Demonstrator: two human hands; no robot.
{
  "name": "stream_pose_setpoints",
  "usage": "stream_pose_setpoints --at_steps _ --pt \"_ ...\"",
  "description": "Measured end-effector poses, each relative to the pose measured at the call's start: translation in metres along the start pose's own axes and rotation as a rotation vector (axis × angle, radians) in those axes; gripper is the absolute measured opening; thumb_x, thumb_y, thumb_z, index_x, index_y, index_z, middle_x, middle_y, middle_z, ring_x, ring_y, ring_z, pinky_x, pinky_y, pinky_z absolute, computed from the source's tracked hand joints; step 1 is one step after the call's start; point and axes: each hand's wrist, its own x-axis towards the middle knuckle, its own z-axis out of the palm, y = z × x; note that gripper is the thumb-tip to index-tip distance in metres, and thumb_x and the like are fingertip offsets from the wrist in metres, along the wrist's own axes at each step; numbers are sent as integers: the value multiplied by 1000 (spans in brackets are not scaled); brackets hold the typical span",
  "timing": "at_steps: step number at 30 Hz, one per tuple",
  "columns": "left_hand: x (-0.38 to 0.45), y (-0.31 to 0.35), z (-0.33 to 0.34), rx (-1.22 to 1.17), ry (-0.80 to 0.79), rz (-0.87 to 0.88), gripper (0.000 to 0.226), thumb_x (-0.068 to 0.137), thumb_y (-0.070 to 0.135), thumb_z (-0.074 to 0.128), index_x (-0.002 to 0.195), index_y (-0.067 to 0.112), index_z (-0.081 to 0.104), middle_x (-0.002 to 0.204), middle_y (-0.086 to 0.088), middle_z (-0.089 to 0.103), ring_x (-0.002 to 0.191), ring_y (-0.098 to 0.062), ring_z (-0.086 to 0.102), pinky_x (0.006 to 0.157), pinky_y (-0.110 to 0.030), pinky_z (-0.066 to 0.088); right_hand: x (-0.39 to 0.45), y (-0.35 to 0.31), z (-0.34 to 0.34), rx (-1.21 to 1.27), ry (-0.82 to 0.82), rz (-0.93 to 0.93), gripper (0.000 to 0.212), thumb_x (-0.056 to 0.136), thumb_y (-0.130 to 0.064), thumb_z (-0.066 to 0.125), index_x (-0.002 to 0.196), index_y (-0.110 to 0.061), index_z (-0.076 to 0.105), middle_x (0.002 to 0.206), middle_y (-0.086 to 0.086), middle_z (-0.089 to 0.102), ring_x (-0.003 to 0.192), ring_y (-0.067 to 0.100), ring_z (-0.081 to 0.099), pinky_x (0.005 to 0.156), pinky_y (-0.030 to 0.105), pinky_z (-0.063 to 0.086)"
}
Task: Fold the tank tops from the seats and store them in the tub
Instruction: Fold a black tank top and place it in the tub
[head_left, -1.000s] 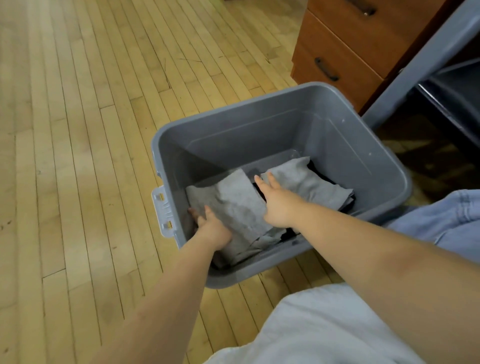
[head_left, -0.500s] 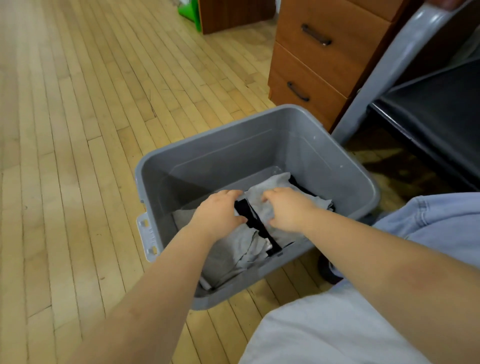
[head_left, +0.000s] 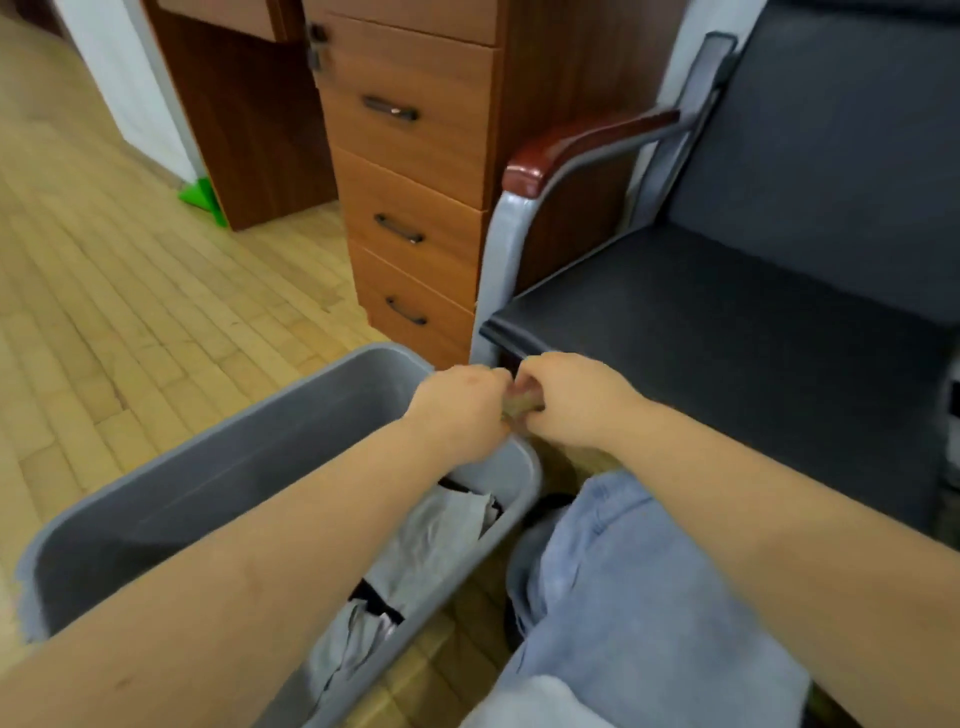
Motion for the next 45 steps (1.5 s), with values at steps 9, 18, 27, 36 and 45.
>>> stream_pose_setpoints --at_steps 9,18,27,36,45 --pt "75 158 -30 6 60 248 36 92 33 59 127 26 52 125 2 58 109 -18 56 92 -34 50 -121 156 -63 -18 149 328 34 86 -40 65 115 -26 57 110 -7 56 100 14 56 85 33 50" --pt "101 314 3 -3 -113 501 39 92 34 59 129 27 50 128 6 54 115 -15 52 96 -34 47 -277 274 -61 42 159 699 35 86 -40 65 117 -25 58 114 -4 57 105 16 55 90 33 47" --pt "102 437 45 -87 -278 656 45 90 37 62 133 28 50 134 7 51 117 -13 52 96 -28 45 -399 338 -46 329 452 1018 40 79 -33 77 115 -27 61 110 -12 56 103 7 53 86 21 41" --pt "101 520 79 -189 -372 740 49 91 39 63 135 24 48 139 6 48 123 -13 49 99 -26 41 -438 382 -28 551 457 1291 57 72 -33 82 123 -23 58 121 -2 59 105 16 59 86 27 47" --pt "94 572 125 -310 -459 717 37 89 31 67 122 18 57 97 6 58 92 -9 54 79 -19 42 -432 404 -2 582 448 1505 71 71 -33 83 130 -14 47 133 10 47 121 26 51 97 32 46"
